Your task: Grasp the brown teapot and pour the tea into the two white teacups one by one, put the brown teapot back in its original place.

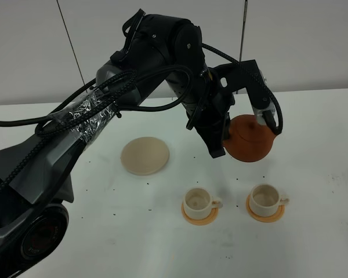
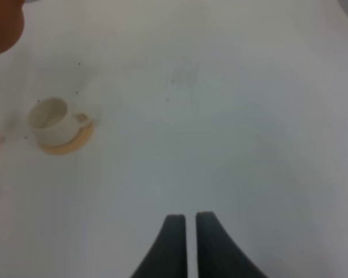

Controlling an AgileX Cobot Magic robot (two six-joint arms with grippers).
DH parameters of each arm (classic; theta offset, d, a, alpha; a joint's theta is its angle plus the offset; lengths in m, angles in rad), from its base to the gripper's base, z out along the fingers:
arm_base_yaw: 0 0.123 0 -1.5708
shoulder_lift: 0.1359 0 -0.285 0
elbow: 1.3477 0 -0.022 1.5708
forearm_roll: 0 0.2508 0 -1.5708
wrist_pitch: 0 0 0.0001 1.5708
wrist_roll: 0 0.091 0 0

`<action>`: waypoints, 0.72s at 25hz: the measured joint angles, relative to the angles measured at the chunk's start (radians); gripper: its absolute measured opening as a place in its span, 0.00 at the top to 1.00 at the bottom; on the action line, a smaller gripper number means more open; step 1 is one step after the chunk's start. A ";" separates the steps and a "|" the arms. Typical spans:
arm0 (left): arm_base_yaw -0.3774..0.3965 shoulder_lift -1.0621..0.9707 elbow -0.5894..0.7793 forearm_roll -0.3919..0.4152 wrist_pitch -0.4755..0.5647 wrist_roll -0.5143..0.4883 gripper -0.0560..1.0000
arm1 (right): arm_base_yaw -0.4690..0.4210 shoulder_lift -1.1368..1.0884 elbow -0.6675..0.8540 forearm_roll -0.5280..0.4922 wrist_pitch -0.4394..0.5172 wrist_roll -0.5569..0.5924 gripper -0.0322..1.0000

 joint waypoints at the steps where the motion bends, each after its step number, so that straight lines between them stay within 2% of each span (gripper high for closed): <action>1: -0.002 0.000 0.000 0.005 0.000 0.016 0.78 | 0.000 0.000 0.000 0.000 0.000 0.000 0.94; 8: -0.011 0.011 0.000 0.032 0.000 0.106 0.78 | 0.000 0.000 0.000 0.000 0.000 0.000 0.94; 13: -0.025 0.021 0.000 0.053 0.000 0.225 0.78 | 0.000 0.000 0.000 0.000 0.000 0.000 0.94; 18: -0.026 0.021 0.000 0.071 0.000 0.277 0.78 | 0.000 0.000 0.000 0.000 0.000 0.000 0.94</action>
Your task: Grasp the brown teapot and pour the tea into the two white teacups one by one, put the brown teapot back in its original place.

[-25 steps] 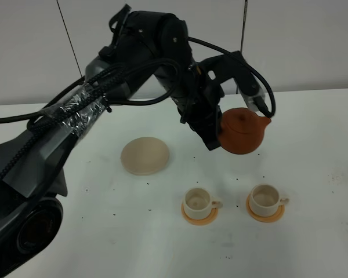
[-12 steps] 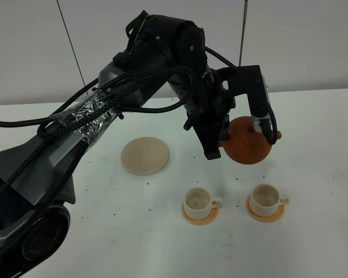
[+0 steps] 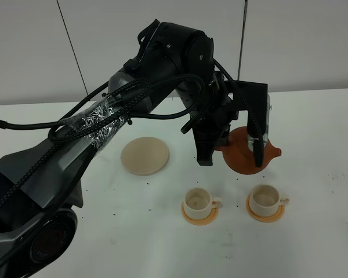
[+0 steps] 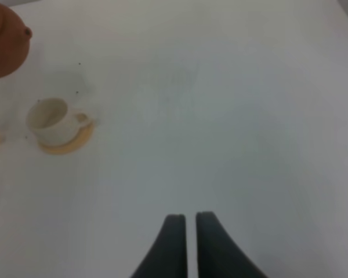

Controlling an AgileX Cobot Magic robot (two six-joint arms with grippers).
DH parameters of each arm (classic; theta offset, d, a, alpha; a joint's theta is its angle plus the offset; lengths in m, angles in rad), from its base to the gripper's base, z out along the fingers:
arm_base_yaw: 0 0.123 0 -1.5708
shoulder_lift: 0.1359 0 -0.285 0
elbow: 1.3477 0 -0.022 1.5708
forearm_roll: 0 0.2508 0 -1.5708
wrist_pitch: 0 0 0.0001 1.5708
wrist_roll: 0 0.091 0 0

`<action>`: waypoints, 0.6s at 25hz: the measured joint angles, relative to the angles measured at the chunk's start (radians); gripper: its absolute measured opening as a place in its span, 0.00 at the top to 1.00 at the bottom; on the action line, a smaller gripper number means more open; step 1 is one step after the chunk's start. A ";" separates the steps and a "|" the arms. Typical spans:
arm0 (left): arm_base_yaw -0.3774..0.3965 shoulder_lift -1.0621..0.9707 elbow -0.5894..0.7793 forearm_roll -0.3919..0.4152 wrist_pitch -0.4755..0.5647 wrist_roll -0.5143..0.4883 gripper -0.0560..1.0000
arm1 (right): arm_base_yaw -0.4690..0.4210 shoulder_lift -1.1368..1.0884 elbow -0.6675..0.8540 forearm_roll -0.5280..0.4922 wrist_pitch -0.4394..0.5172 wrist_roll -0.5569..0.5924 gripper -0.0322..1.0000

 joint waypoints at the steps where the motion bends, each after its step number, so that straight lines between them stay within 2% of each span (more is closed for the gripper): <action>1: 0.000 0.000 0.000 0.004 0.000 0.013 0.78 | 0.000 0.000 0.000 0.000 0.000 0.000 0.94; 10: 0.000 0.000 0.000 0.030 0.000 0.099 0.78 | 0.000 0.000 0.000 0.000 0.000 0.000 0.94; 15: 0.003 0.000 0.000 0.000 0.000 0.127 0.78 | 0.000 0.000 0.000 0.000 0.000 0.000 0.94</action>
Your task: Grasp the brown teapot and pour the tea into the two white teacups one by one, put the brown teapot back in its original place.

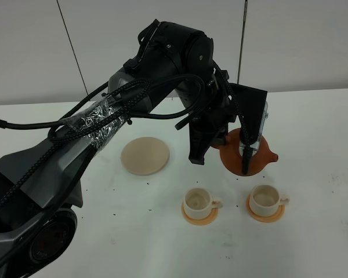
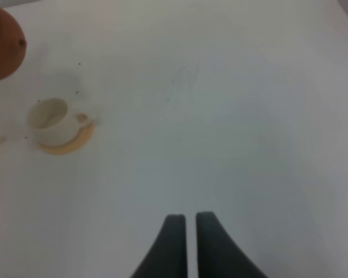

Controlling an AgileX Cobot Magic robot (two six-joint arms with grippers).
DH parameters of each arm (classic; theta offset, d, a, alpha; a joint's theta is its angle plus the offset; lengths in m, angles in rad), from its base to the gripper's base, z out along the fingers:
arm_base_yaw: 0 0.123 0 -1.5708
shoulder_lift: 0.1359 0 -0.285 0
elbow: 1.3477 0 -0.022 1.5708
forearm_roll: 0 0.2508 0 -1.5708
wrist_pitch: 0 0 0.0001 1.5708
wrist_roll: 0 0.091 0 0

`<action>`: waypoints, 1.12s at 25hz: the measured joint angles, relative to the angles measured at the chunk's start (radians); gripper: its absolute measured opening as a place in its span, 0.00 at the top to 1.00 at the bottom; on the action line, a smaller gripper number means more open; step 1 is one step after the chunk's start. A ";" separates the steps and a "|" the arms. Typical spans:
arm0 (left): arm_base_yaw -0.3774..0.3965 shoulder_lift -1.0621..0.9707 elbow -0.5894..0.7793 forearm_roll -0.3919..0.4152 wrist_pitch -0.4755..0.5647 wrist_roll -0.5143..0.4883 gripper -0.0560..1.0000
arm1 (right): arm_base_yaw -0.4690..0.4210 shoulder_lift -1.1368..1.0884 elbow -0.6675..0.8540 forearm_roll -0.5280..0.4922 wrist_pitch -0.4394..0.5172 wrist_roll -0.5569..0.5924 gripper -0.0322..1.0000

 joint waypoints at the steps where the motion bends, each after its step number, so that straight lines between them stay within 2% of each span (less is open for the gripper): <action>1: 0.002 0.000 0.000 -0.011 0.000 0.000 0.78 | 0.000 0.000 0.000 0.000 0.000 0.000 0.94; 10: 0.027 0.013 0.000 -0.082 0.000 0.008 0.78 | 0.000 0.000 0.000 0.000 0.000 0.000 0.94; 28: 0.080 0.031 0.000 -0.101 0.000 0.062 0.78 | 0.000 0.000 0.000 0.000 0.000 0.000 0.94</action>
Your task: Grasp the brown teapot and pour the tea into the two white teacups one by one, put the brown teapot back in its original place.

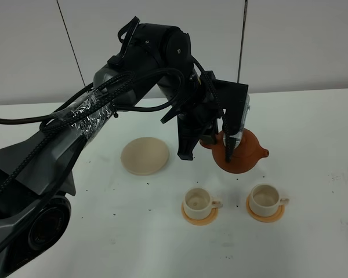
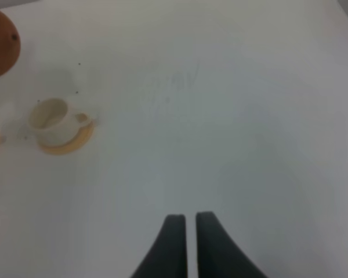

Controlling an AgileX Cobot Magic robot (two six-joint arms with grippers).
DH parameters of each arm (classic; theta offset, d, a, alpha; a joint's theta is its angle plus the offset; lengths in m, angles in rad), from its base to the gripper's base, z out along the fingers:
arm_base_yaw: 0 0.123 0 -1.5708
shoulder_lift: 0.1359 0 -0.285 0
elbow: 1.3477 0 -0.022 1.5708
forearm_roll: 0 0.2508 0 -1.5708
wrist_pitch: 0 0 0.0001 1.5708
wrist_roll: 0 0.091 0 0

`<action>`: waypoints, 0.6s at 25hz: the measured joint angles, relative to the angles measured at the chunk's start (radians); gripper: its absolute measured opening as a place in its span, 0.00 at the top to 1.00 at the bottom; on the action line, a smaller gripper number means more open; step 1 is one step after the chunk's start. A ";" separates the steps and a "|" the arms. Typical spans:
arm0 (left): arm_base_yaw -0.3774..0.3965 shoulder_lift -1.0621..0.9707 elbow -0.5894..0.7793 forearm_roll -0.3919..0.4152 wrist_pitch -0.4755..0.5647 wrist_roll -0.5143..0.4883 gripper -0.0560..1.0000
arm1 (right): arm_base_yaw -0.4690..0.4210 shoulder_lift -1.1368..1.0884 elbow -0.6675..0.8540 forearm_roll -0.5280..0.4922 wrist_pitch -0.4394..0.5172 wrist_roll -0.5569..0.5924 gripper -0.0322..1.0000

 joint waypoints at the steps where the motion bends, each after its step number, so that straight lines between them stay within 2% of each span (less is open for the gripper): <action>1: 0.001 0.008 0.000 -0.001 0.000 0.002 0.78 | 0.000 0.000 0.000 0.000 0.000 0.000 0.94; 15: 0.001 0.040 0.002 -0.015 0.001 0.028 0.78 | 0.000 0.000 0.000 0.000 0.000 0.000 0.94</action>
